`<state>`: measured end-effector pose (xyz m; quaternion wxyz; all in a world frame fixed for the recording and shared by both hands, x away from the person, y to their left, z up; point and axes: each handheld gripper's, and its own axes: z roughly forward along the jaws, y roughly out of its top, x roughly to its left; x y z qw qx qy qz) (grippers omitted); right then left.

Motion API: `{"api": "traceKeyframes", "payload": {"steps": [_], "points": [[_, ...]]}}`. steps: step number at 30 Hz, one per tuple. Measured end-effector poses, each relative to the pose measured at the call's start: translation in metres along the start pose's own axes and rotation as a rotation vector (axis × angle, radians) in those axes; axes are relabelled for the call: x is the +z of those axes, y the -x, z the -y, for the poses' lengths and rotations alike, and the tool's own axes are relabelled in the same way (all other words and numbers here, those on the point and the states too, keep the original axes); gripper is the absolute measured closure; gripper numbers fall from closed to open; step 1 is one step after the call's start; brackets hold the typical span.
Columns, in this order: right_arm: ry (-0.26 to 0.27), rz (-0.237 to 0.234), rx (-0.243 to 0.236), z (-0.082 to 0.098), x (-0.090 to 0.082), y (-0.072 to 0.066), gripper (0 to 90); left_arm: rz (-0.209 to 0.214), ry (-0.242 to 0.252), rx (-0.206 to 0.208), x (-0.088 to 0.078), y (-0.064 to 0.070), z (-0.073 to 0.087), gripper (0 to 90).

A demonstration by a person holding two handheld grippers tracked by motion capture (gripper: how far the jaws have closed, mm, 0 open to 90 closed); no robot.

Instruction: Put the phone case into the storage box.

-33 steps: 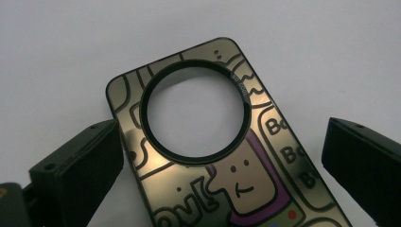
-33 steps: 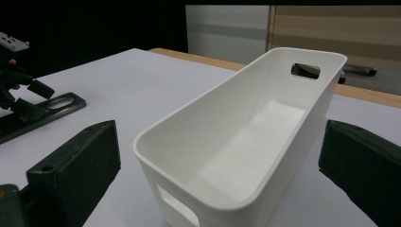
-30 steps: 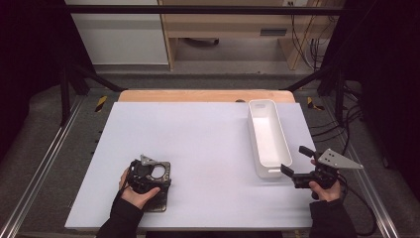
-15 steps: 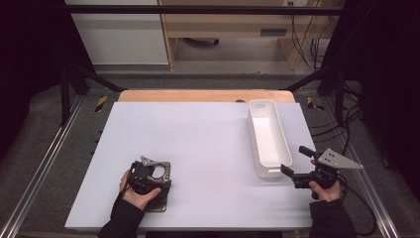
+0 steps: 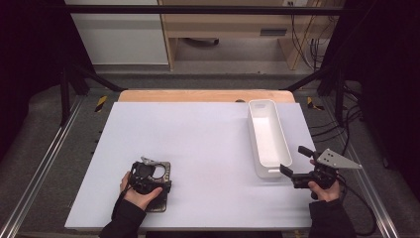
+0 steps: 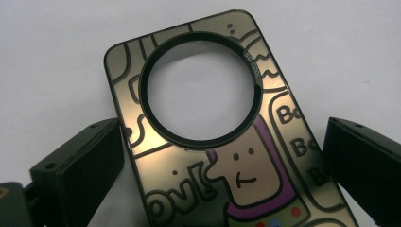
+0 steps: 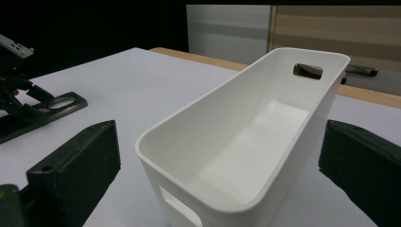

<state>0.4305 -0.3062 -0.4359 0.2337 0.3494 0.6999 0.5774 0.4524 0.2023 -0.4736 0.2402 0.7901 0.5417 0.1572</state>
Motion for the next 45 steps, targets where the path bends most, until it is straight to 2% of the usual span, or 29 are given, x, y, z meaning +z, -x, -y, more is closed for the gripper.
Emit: {"api": "traceKeyframes", "payload": {"steps": [13,19,29,33,45], "points": [[0.002,-0.001,0.000,0.000,0.000,0.000,0.3,0.012,0.013,0.015,0.001,0.003,-0.002,2.0],[0.001,-0.001,-0.001,0.000,0.001,0.000,0.3,-0.036,0.005,0.024,0.004,0.010,-0.002,1.6],[0.002,-0.003,0.001,-0.001,0.001,-0.001,0.3,-0.057,-0.010,-0.008,0.003,0.013,-0.003,4.1],[0.005,-0.004,0.000,-0.001,0.000,-0.001,0.3,-0.051,-0.009,-0.009,0.001,0.014,-0.003,8.2],[0.008,-0.004,0.004,-0.001,-0.001,0.000,0.3,-0.036,-0.012,0.021,-0.001,0.013,-0.003,10.4]]}}
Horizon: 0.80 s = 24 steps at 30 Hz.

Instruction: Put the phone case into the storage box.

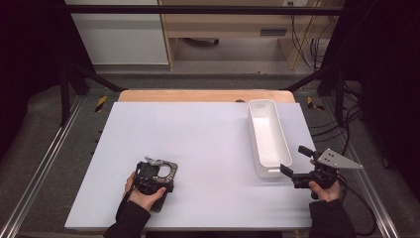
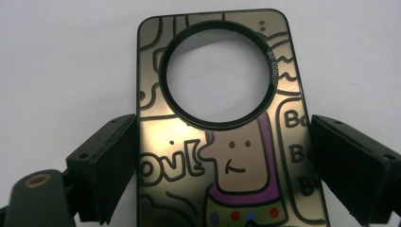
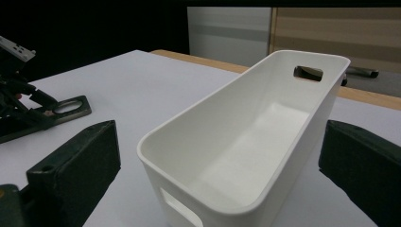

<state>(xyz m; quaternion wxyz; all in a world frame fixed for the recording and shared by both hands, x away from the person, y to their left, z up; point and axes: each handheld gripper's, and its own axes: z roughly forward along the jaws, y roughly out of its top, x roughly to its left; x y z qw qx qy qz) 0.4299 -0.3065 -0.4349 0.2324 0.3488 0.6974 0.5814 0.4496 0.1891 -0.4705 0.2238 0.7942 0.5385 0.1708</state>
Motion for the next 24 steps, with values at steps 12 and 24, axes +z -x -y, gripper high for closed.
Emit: {"api": "traceKeyframes", "payload": {"steps": [12,24], "points": [[0.004,-0.003,-0.002,0.000,0.000,0.000,0.3,0.033,0.037,0.036,-0.010,0.000,-0.003,11.0],[0.004,-0.004,-0.008,-0.001,0.000,-0.001,0.3,0.082,0.120,0.062,-0.030,-0.002,-0.008,11.0]]}}
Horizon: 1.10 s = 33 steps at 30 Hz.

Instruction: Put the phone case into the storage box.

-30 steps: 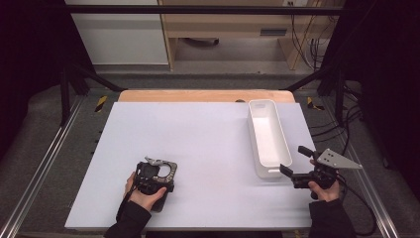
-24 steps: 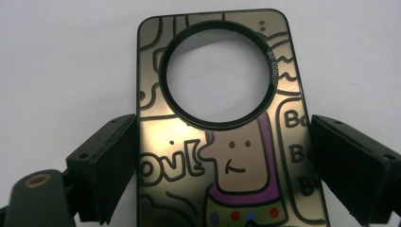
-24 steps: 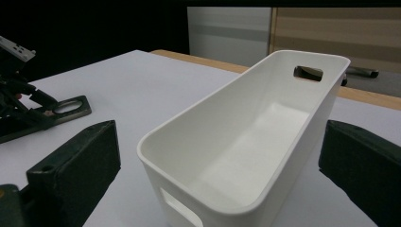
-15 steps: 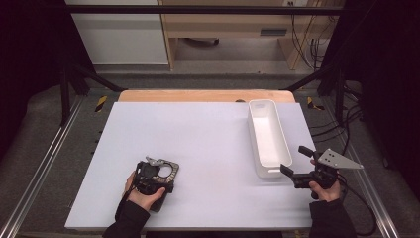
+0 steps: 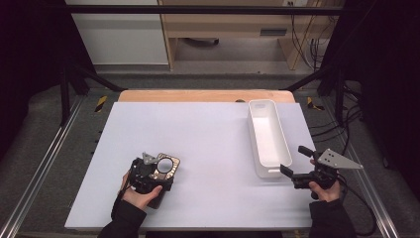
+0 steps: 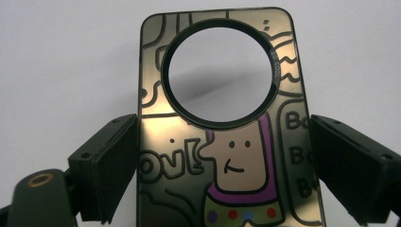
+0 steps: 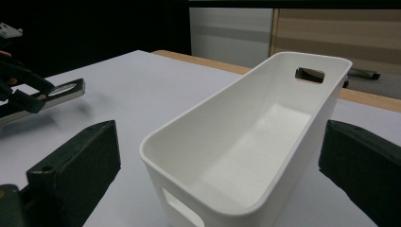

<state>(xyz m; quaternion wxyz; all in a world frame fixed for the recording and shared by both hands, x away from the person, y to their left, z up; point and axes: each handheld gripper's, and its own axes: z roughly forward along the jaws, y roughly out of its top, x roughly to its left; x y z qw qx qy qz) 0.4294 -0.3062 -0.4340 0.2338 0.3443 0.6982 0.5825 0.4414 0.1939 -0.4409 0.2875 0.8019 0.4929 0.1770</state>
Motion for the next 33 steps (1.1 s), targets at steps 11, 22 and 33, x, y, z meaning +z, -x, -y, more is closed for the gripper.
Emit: {"api": "traceKeyframes", "payload": {"steps": [11,22,33], "points": [[-0.001,-0.004,-0.007,-0.001,-0.001,-0.001,0.3,0.052,0.065,0.073,-0.015,0.000,-0.006,11.0],[-0.005,-0.009,-0.021,-0.004,-0.002,-0.003,0.3,0.134,0.104,0.150,-0.023,0.001,-0.013,10.9],[-0.011,-0.018,-0.031,-0.005,-0.002,-0.005,0.3,0.206,0.130,0.238,-0.028,0.006,-0.022,10.9]]}}
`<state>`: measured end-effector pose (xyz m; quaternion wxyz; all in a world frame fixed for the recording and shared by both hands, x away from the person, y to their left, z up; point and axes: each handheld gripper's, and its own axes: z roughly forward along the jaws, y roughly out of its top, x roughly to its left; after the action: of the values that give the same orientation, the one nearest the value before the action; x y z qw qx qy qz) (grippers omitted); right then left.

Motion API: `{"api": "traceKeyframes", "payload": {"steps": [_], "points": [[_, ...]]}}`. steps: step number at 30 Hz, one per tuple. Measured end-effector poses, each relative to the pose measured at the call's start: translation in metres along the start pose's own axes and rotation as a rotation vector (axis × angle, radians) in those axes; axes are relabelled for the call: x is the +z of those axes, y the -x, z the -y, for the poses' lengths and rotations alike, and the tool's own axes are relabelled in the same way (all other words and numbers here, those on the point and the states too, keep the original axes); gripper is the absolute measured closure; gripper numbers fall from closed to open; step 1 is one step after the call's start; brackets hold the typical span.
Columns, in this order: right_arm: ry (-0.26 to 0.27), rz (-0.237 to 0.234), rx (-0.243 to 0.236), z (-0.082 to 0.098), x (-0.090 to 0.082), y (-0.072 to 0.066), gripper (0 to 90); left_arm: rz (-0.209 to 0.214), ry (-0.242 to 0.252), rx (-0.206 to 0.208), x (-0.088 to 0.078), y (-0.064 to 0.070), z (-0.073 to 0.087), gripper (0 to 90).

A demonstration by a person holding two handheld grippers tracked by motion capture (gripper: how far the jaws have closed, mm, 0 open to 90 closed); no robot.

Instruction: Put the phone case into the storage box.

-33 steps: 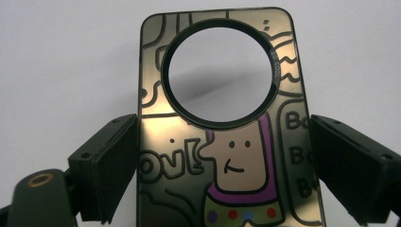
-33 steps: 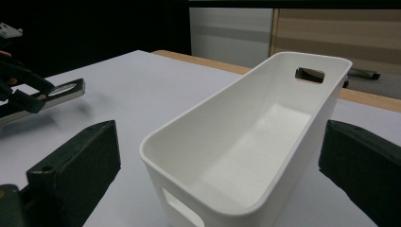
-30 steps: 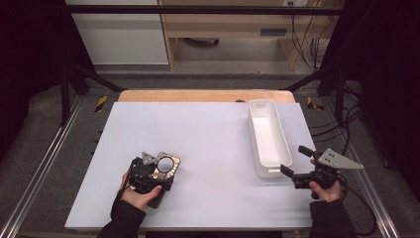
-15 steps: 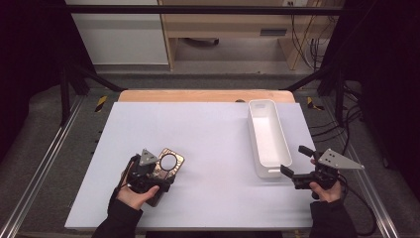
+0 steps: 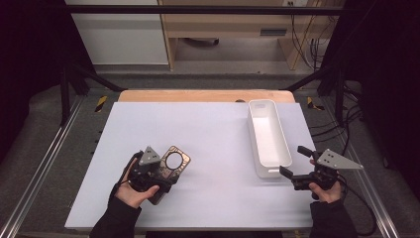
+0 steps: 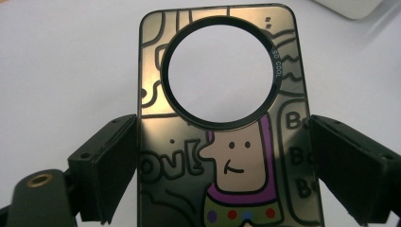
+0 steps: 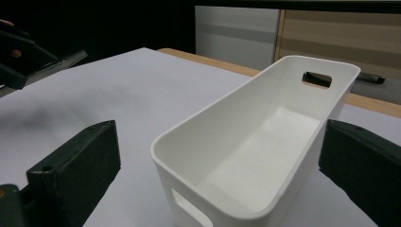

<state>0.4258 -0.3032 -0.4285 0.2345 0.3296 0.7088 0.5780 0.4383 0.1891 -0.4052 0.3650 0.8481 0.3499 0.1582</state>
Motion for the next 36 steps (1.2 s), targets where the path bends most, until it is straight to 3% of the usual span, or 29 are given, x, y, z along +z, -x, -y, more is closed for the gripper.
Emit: {"api": "traceKeyframes", "payload": {"steps": [10,36], "points": [[-0.006,-0.016,-0.013,-0.002,0.001,-0.003,0.3,0.051,0.019,0.060,0.005,0.006,-0.016,10.9],[-0.032,-0.066,-0.047,-0.006,0.011,-0.015,0.3,0.160,0.031,0.153,0.021,0.017,-0.041,10.9]]}}
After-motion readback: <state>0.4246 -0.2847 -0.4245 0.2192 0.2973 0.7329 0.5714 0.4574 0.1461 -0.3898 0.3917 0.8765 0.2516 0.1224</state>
